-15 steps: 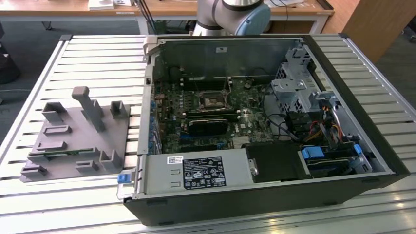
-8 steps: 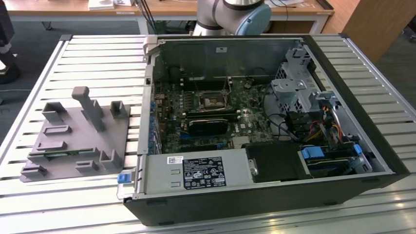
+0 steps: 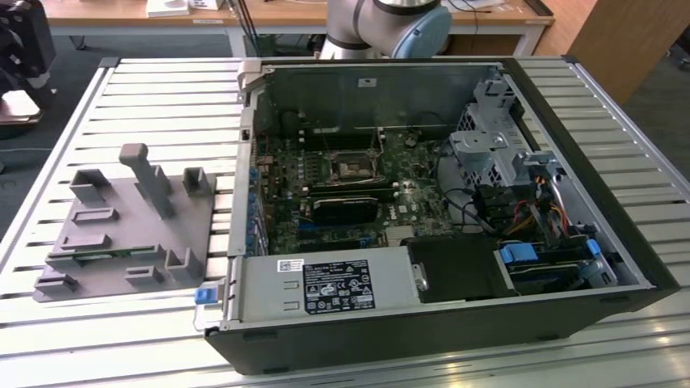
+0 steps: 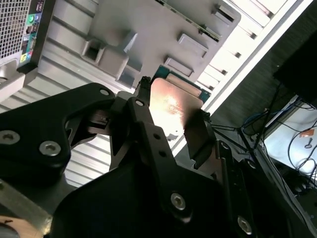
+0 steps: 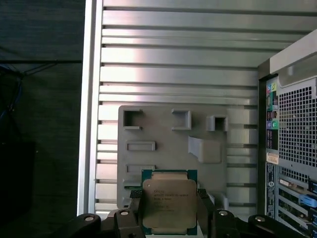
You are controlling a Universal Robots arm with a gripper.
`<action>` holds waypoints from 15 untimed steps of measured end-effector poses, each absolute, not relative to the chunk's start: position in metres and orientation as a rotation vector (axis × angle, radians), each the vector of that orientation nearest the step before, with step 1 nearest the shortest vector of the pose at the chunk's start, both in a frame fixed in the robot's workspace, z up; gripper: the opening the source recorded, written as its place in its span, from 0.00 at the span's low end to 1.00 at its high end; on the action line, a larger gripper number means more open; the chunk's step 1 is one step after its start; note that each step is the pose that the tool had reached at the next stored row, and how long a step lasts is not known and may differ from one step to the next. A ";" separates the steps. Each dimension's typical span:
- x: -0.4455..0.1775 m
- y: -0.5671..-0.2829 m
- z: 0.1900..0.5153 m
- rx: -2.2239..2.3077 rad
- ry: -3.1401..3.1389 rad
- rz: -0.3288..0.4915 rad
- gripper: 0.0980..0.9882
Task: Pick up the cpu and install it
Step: 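Pick up the cpu and move it towards the insertion slot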
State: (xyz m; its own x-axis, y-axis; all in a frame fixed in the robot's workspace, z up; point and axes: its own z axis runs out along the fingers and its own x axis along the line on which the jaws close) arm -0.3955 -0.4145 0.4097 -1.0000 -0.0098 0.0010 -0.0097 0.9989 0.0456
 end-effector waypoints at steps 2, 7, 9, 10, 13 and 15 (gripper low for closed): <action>-0.387 -0.415 0.410 0.015 -3.139 -0.072 0.48; -0.369 -0.415 0.409 0.015 -3.140 -0.072 0.48; -0.364 -0.415 0.409 0.015 -3.140 -0.072 0.48; -0.361 -0.415 0.409 0.015 -3.140 -0.072 0.48; -0.352 -0.415 0.409 0.015 -3.140 -0.072 0.48; -0.347 -0.415 0.408 0.015 -3.140 -0.072 0.48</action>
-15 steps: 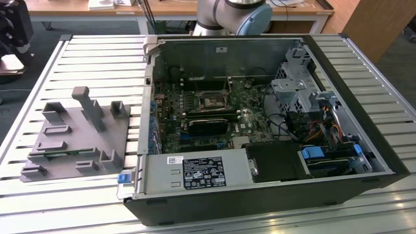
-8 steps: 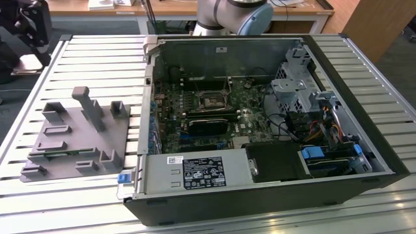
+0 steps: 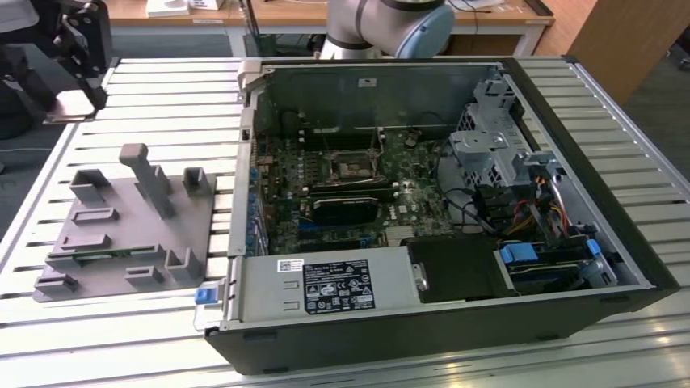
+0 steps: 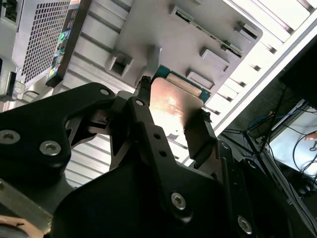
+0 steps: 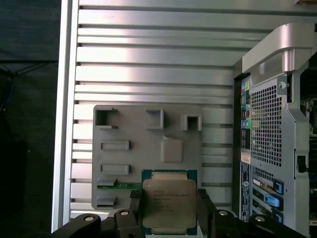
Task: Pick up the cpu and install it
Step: 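Pick up the cpu and move it towards the insertion slot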
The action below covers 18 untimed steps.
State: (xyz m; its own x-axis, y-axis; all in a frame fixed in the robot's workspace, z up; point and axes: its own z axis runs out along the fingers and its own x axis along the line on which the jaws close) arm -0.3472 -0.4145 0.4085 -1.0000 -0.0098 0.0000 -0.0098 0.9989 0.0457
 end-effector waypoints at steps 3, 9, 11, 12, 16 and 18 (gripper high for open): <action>-0.340 -0.415 0.408 0.015 -3.140 -0.072 0.48; -0.326 -0.415 0.408 0.015 -3.140 -0.072 0.48; -0.323 -0.415 0.408 0.015 -3.140 -0.072 0.48; -0.321 -0.415 0.408 0.015 -3.140 -0.072 0.48; -0.312 -0.415 0.407 0.015 -3.140 -0.072 0.48; -0.308 -0.415 0.407 0.015 -3.141 -0.072 0.48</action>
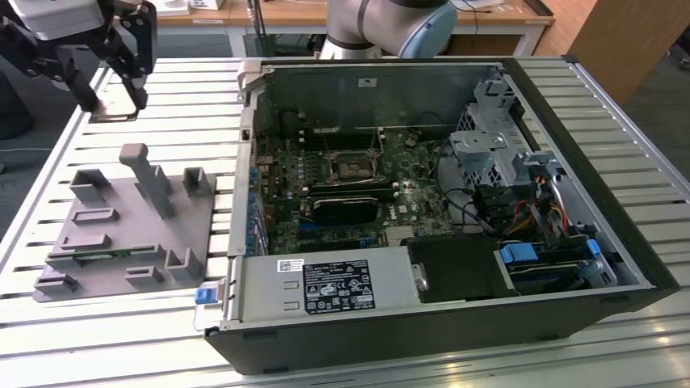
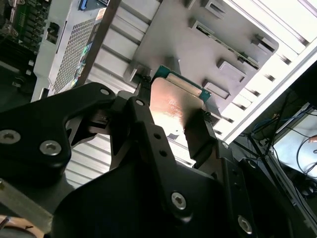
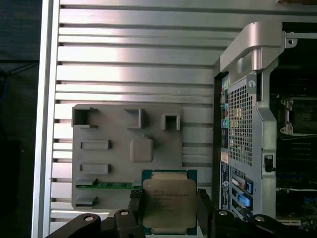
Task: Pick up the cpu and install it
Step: 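Pick up the cpu and move it towards the insertion slot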
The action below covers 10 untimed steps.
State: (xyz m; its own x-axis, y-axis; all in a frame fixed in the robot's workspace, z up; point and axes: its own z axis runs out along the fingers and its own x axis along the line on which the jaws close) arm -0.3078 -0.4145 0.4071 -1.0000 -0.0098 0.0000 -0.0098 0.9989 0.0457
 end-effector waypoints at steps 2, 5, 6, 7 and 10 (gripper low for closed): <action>-0.304 -0.415 0.407 0.015 -3.140 -0.072 0.48; -0.299 -0.415 0.407 0.015 -3.140 -0.072 0.48; -0.298 -0.415 0.407 0.015 -3.140 -0.072 0.48; -0.298 -0.414 0.407 0.015 -3.140 -0.072 0.48; -0.296 -0.414 0.407 0.015 -3.140 -0.072 0.48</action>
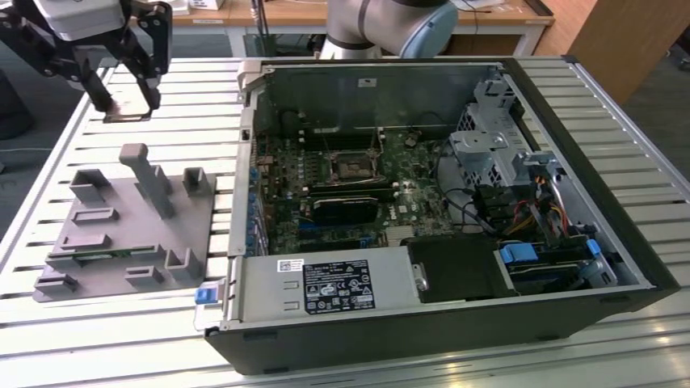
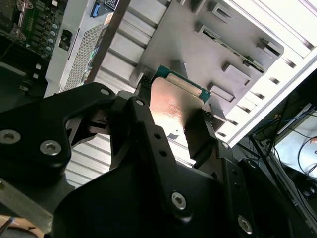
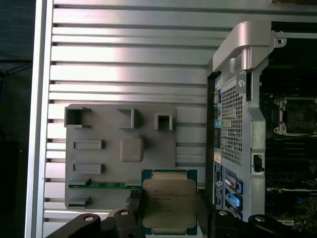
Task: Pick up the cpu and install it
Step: 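Pick up the cpu and move it towards the insertion slot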
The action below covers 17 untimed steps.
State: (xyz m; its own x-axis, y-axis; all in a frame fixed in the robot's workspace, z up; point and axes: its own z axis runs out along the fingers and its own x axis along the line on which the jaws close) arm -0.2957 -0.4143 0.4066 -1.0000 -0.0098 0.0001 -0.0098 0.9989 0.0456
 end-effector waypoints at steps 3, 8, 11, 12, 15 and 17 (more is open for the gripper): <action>-0.292 -0.414 0.406 0.015 -3.140 -0.072 0.48; -0.286 -0.414 0.406 0.015 -3.140 -0.072 0.48; -0.282 -0.414 0.406 0.015 -3.140 -0.072 0.48; -0.281 -0.414 0.406 0.015 -3.140 -0.072 0.48; -0.278 -0.414 0.406 0.015 -3.140 -0.072 0.48; -0.276 -0.414 0.406 0.015 -3.140 -0.072 0.48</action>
State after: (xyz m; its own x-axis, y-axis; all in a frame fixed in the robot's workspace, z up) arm -0.2761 -0.4143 0.4056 -1.0000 -0.0098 0.0000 -0.0098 0.9989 0.0457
